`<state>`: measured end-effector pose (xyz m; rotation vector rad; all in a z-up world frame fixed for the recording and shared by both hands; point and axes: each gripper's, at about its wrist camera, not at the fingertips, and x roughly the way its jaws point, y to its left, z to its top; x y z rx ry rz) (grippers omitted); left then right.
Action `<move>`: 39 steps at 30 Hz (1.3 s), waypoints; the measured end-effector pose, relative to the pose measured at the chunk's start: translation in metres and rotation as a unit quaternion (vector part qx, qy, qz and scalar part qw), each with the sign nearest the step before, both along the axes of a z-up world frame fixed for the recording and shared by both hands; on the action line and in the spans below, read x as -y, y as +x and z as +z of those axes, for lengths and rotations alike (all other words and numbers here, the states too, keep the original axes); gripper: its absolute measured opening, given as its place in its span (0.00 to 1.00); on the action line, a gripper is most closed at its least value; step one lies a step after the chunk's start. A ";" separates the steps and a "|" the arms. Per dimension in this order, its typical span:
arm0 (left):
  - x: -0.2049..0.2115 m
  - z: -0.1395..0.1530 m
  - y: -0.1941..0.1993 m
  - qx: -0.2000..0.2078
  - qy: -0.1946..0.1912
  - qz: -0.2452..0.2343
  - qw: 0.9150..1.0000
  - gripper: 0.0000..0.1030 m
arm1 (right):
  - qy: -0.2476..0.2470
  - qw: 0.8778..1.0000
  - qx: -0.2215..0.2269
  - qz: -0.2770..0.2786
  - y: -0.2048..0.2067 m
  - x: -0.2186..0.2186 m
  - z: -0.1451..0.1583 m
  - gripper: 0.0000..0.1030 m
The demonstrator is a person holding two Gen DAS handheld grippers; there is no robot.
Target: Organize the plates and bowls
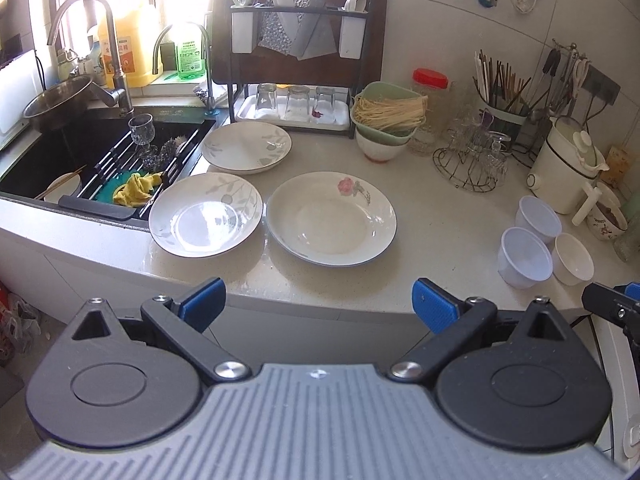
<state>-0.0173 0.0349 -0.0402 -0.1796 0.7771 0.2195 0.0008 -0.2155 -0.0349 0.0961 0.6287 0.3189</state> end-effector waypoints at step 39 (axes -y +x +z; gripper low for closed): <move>-0.023 0.008 0.030 -0.003 0.008 -0.033 0.999 0.98 | 0.056 0.998 0.000 -0.012 0.006 -0.017 0.000 1.00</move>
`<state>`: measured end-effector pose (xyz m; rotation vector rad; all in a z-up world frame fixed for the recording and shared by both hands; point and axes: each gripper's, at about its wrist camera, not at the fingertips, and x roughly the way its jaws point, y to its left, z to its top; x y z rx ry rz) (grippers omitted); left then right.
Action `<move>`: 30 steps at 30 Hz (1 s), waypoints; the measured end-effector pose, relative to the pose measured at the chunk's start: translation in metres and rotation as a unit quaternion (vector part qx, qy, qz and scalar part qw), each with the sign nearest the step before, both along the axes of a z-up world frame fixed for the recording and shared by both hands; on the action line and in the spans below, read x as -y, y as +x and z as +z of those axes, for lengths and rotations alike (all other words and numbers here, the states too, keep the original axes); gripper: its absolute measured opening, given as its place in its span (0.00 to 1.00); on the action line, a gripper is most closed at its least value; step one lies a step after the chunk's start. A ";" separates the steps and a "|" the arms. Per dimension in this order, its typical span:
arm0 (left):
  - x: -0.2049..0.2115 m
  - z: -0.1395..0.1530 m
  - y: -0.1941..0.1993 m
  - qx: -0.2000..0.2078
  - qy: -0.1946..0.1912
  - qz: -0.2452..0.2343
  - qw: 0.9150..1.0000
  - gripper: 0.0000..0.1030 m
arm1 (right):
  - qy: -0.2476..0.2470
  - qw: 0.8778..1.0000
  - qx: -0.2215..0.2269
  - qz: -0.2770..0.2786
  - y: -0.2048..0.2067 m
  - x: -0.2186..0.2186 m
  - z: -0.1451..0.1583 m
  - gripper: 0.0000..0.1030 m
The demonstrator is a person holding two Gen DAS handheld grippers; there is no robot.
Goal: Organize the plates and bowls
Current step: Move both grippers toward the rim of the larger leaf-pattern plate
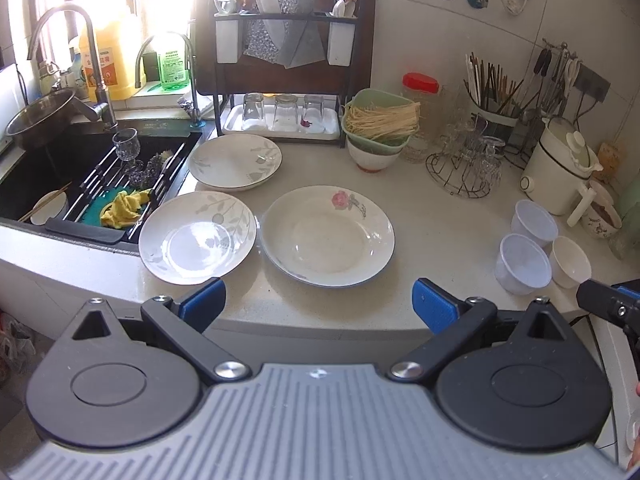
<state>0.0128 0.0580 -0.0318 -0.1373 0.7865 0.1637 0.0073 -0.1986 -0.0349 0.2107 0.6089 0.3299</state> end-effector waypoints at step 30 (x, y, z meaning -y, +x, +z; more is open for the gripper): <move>-0.219 -0.049 0.144 -0.064 -0.036 -0.048 0.996 0.97 | 0.010 0.996 -0.087 0.034 0.120 -0.190 -0.033 0.70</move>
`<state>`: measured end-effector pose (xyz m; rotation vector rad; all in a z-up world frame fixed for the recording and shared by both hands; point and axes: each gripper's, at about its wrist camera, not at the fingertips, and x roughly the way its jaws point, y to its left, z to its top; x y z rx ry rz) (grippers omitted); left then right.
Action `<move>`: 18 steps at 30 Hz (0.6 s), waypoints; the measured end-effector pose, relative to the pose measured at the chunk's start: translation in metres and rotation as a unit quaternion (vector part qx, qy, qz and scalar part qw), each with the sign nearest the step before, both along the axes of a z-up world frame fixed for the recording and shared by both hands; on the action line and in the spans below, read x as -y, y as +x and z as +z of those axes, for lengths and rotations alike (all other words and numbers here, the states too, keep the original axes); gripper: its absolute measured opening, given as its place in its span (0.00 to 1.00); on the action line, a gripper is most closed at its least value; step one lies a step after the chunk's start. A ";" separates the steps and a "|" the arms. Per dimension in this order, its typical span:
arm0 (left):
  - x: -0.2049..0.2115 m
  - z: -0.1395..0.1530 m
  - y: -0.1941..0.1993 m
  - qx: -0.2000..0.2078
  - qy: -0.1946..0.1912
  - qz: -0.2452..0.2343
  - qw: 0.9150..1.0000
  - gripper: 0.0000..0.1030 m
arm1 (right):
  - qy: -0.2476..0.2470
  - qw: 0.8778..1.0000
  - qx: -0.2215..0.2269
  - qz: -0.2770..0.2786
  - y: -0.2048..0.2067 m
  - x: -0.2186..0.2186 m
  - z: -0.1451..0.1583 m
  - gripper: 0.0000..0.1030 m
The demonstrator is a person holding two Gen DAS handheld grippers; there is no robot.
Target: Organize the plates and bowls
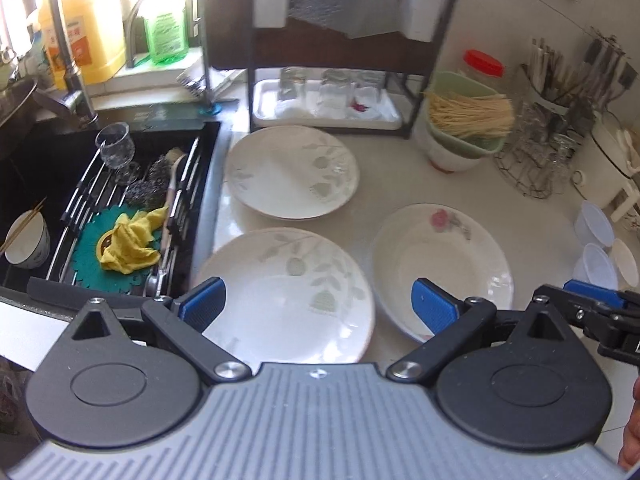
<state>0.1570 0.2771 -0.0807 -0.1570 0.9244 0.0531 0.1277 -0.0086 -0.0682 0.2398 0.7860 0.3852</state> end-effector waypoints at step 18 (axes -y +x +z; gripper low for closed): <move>-0.123 -0.103 0.043 -0.082 -0.074 -0.021 0.994 0.81 | 0.000 0.992 -0.122 0.020 0.044 -0.113 -0.073 0.27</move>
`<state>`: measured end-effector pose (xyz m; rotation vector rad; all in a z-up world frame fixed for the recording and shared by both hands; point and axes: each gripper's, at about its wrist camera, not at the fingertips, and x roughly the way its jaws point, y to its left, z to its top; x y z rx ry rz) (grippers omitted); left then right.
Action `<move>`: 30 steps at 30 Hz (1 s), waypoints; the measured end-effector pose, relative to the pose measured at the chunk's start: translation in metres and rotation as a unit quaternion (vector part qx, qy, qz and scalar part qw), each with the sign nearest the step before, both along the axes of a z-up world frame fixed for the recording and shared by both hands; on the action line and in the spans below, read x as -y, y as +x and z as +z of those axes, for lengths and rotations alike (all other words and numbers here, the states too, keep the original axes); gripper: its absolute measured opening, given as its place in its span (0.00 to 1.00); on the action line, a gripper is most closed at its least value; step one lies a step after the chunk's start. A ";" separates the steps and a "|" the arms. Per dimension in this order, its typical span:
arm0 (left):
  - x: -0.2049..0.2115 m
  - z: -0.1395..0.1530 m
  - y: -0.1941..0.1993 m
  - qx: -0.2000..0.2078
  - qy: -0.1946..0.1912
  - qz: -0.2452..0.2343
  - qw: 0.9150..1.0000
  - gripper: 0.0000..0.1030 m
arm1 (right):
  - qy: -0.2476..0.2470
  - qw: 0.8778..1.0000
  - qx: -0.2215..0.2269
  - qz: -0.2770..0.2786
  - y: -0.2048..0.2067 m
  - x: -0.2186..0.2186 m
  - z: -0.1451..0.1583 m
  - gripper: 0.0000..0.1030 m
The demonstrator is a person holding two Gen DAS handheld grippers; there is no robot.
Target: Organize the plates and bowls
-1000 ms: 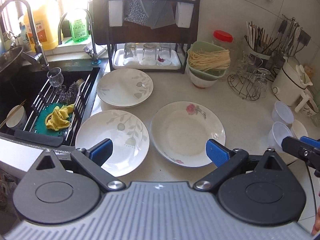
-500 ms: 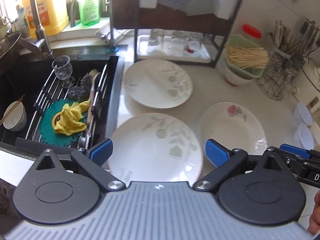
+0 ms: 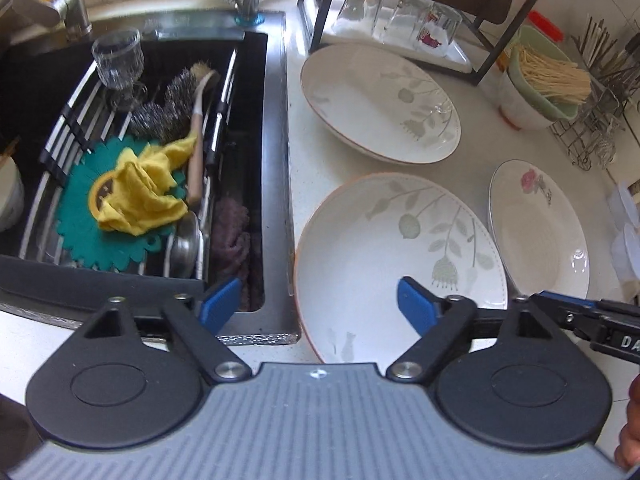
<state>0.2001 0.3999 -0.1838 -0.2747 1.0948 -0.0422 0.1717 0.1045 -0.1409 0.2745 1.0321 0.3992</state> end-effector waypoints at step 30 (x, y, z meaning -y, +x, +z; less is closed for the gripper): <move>-0.010 -0.041 0.042 -0.046 -0.052 -0.035 0.997 0.28 | 0.024 0.996 -0.070 -0.048 0.023 -0.009 -0.044 0.16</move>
